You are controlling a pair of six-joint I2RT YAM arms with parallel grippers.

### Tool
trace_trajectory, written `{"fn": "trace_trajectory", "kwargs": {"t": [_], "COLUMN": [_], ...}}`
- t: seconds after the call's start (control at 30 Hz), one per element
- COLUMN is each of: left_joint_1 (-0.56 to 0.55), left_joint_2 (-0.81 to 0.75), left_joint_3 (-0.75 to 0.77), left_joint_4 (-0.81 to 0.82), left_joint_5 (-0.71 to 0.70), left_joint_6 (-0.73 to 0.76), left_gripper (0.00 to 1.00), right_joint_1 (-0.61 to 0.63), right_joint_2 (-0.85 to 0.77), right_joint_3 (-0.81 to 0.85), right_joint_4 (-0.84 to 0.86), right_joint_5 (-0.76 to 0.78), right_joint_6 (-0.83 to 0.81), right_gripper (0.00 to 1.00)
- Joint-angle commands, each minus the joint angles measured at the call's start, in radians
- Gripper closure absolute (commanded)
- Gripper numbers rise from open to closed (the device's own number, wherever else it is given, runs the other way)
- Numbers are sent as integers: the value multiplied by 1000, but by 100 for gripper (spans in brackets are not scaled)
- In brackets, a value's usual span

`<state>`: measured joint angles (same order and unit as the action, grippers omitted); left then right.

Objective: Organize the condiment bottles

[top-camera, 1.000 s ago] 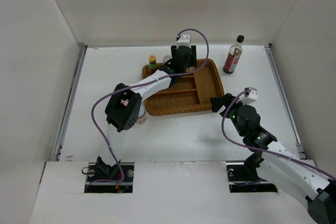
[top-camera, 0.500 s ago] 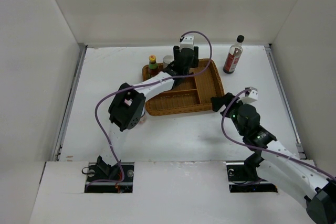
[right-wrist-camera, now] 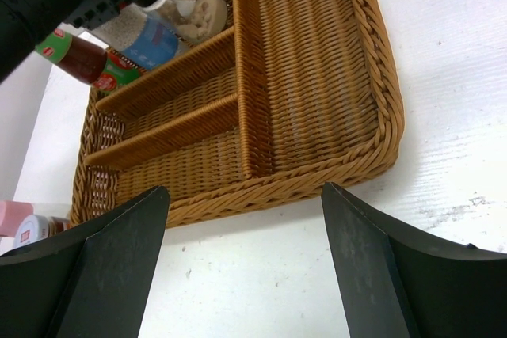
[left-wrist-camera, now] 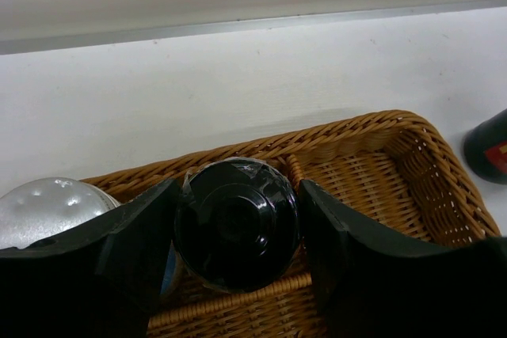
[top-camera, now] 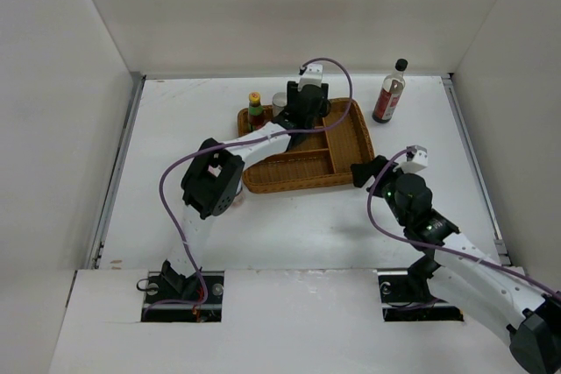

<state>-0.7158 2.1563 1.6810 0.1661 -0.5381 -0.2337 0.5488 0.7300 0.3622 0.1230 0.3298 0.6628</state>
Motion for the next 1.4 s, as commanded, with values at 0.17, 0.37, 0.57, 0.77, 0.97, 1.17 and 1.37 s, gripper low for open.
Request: {"fn": "trace_trajectory", "kwargs": {"t": [0.17,0.37,0.57,0.77,0.97,1.17,1.37], "left_joint_1": [-9,-9,-21,-72,-106,-54,57], "left_joint_2": [-18,8,-24,-160,-441,-781,-1090], "left_joint_3": [3,2,-17,-75,-286,-643,-874], "left_joint_4": [70,70,73,111,147,63,-258], "left_joint_5": [9,9,12,53,87,14,-161], "left_joint_6": [1,-16,-23,-29,-76,-212,-311], "left_gripper": [53,36,23,16,17,20,22], "right_joint_1": [-8,-13,-13,-10,9,65,128], "right_joint_2": [-14,-21,-40,-72,-78,-11,77], "right_joint_3": [3,1,-2,-9,-20,1,41], "right_joint_4": [50,49,50,50,75,135,210], "right_joint_5": [-12,-14,-17,-20,-26,-48,-72], "right_joint_6": [11,11,11,15,29,23,-17], "right_gripper": [15,15,15,16,53,66,21]}}
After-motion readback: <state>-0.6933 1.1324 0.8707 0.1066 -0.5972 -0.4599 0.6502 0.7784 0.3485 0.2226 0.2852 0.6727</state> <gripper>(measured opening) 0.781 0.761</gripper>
